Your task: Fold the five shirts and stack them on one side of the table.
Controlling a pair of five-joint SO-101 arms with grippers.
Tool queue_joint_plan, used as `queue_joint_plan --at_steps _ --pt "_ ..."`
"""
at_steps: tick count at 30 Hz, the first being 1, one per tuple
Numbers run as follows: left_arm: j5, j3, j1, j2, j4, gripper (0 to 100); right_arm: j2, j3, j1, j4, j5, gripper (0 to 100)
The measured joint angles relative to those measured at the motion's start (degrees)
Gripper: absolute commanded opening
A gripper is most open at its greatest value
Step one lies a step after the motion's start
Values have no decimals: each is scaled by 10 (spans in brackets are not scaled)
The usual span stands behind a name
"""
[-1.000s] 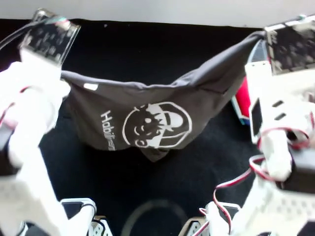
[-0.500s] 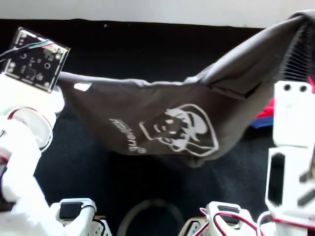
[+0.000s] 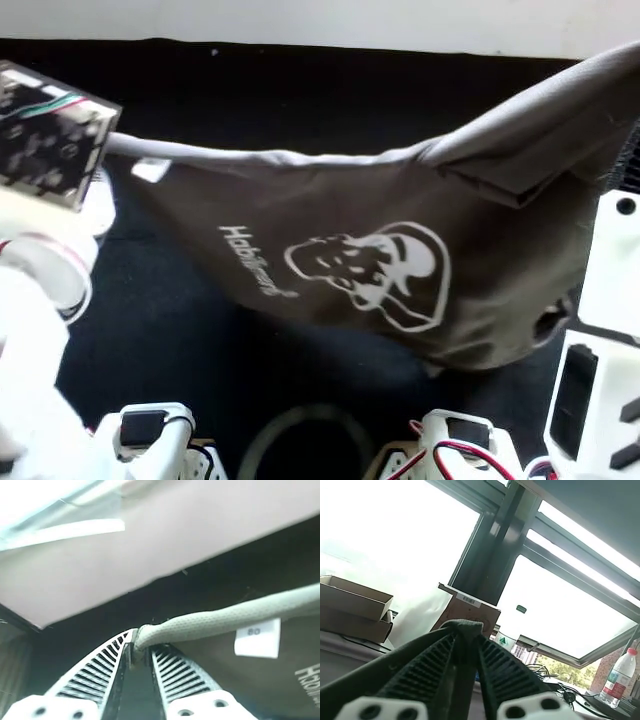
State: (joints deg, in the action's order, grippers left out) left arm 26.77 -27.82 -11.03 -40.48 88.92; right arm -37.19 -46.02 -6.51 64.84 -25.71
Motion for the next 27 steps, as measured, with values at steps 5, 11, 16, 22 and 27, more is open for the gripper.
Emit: queue_joint_plan --at_steps 5,11,16,22,27 --pt "0 -43 -4 -5 12 9 -14 0 0 0 0 5" --pt "0 -84 -4 -6 62 9 -76 -1 0 -1 0 5" --pt "-1 -137 -4 -6 105 9 -120 -1 0 1 0 5" --pt "-1 -181 -5 -7 111 9 -129 -3 1 1 0 5" --pt "-1 -119 -55 -7 111 9 -80 18 1 1 0 5"
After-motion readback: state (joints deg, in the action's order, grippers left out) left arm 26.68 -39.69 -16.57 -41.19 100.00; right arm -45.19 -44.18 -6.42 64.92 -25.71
